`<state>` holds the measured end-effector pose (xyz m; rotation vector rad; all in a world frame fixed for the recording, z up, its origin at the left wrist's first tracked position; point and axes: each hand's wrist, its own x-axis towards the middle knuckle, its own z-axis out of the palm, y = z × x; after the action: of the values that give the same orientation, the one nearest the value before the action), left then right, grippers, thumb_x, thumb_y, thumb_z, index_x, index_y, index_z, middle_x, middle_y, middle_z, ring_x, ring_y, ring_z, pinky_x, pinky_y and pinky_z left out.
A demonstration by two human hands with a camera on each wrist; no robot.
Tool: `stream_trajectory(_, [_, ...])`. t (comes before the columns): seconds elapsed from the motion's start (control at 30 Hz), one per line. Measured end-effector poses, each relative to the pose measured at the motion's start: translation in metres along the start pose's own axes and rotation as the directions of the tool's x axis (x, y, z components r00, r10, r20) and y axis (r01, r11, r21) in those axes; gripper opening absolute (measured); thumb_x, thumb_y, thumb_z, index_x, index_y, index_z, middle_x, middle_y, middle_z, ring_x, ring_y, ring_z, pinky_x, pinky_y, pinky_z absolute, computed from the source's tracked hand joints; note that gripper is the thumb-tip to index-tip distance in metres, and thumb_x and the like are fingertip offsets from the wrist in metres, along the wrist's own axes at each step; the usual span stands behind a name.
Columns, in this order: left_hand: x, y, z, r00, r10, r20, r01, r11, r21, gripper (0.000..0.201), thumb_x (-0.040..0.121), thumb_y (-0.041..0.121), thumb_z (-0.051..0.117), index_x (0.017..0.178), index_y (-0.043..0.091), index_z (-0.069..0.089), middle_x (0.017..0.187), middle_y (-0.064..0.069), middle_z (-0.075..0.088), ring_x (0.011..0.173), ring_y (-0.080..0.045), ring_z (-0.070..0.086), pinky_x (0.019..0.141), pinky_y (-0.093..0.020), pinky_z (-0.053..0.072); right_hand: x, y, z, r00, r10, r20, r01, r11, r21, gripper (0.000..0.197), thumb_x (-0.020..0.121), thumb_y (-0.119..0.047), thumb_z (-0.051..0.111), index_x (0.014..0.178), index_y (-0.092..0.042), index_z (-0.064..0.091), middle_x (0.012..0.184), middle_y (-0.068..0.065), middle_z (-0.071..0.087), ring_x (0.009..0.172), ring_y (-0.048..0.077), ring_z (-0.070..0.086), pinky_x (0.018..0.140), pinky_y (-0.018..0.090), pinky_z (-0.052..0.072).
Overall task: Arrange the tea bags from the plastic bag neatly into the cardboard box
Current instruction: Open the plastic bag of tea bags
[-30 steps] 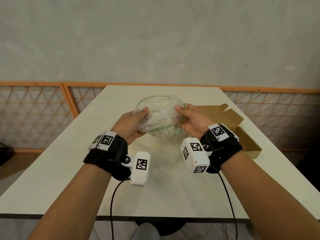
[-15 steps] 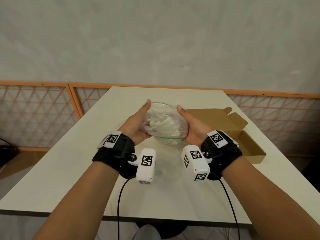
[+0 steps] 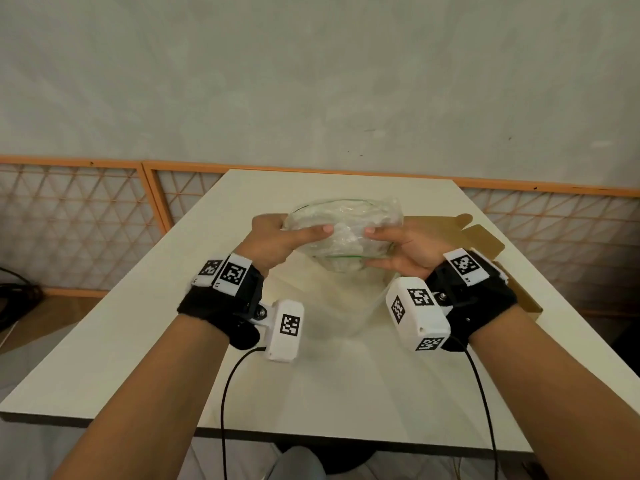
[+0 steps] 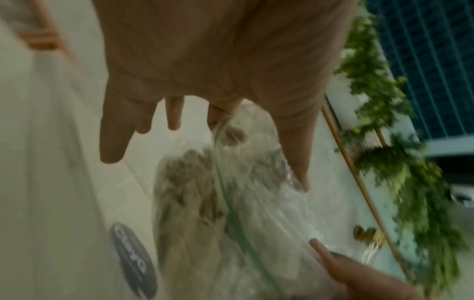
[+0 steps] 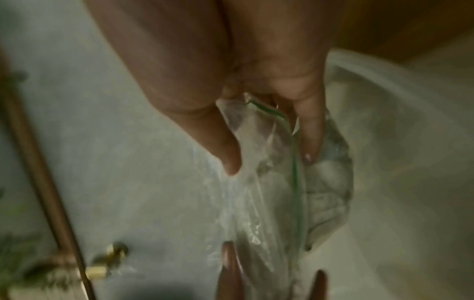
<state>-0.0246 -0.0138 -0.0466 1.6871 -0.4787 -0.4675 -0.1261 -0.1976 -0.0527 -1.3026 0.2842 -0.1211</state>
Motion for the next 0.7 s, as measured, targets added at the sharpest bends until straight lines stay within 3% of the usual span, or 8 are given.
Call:
stream_trajectory(0.13, [0.009,0.005,0.006,0.995,-0.048,-0.092,0.046,0.999,-0.018,0.023,0.08,0.025,0.074,0.093,0.008,0.066,0.101,-0.011,0.069,0.095,-0.025,0.066,0.076,-0.035,0.057,0.001,-0.002,0.017,0.967,-0.16,-0.2,0.135,0.982,-0.13,0.048,0.079,0.016,0.051,0.122,-0.004,0.046,0.126,0.02,0.055,0.108,0.035,0.058,0.086,0.047,0.053])
stream_trajectory(0.17, [0.013,0.005,0.008,0.986,-0.047,-0.159,0.044,0.999,-0.025,0.018,0.082,0.026,0.071,0.084,0.009,0.064,0.094,-0.011,0.068,0.094,-0.028,0.067,0.076,-0.038,0.057,0.0,-0.003,0.022,0.944,-0.189,-0.271,0.139,0.971,-0.193,0.051,0.079,0.01,0.059,0.124,-0.009,0.042,0.126,0.018,0.052,0.109,0.033,0.057,0.089,0.048,0.051])
stream_trajectory(0.23, [0.017,0.004,0.012,0.961,-0.003,-0.276,0.018,0.999,0.05,0.028,0.085,0.032,0.066,0.073,0.008,0.06,0.081,-0.01,0.065,0.089,-0.032,0.065,0.079,-0.041,0.056,-0.002,-0.002,0.028,0.9,-0.199,-0.389,0.066,0.941,-0.331,0.071,0.074,-0.028,0.076,0.131,-0.018,0.036,0.127,0.008,0.049,0.11,0.026,0.054,0.092,0.045,0.05])
stream_trajectory(0.3, [0.015,0.005,0.018,0.936,0.065,-0.345,-0.018,0.99,0.138,0.036,0.087,0.037,0.061,0.073,0.005,0.061,0.071,-0.006,0.059,0.081,-0.029,0.061,0.073,-0.031,0.049,-0.006,-0.001,0.035,0.875,-0.145,-0.462,-0.065,0.91,-0.409,0.093,0.063,-0.066,0.069,0.135,-0.024,0.03,0.126,0.001,0.045,0.108,0.023,0.053,0.084,0.041,0.053])
stream_trajectory(0.37, [0.009,0.006,0.025,0.931,0.106,-0.35,-0.056,0.987,0.149,0.04,0.089,0.041,0.058,0.069,0.006,0.06,0.063,-0.002,0.052,0.067,-0.022,0.054,0.061,-0.026,0.039,-0.008,0.002,0.043,0.895,-0.014,-0.446,-0.172,0.912,-0.373,0.099,0.059,-0.077,0.062,0.137,-0.031,0.023,0.121,-0.002,0.043,0.102,0.025,0.054,0.074,0.038,0.056])
stream_trajectory(0.47, [0.002,0.004,0.033,0.939,0.102,-0.328,-0.102,0.995,0.019,0.043,0.087,0.04,0.063,0.059,0.011,0.051,0.059,-0.003,0.052,0.058,-0.018,0.053,0.056,-0.026,0.043,-0.002,0.006,0.042,0.908,0.067,-0.413,-0.171,0.96,-0.222,0.085,0.071,-0.051,0.072,0.138,-0.021,0.029,0.127,0.004,0.049,0.099,0.032,0.06,0.063,0.039,0.058])
stream_trajectory(0.57, [0.001,0.003,0.026,0.964,-0.045,-0.262,-0.026,0.965,-0.262,0.029,0.088,0.036,0.064,0.075,0.01,0.06,0.083,-0.007,0.067,0.08,-0.022,0.065,0.077,-0.036,0.055,-0.002,0.003,0.034,0.898,0.043,-0.439,-0.026,0.999,0.044,0.044,0.087,0.004,0.053,0.128,-0.004,0.041,0.127,0.016,0.051,0.102,0.037,0.059,0.066,0.04,0.056])
stream_trajectory(0.7, [0.0,0.002,0.014,0.987,-0.141,-0.075,0.09,0.878,-0.471,0.02,0.094,0.025,0.058,0.094,0.005,0.061,0.097,-0.012,0.067,0.087,-0.023,0.065,0.075,-0.036,0.058,-0.011,-0.002,0.033,0.909,0.065,-0.411,0.044,0.967,0.25,0.046,0.09,0.018,0.025,0.127,-0.002,0.046,0.104,0.012,0.056,0.097,0.029,0.057,0.085,0.04,0.049])
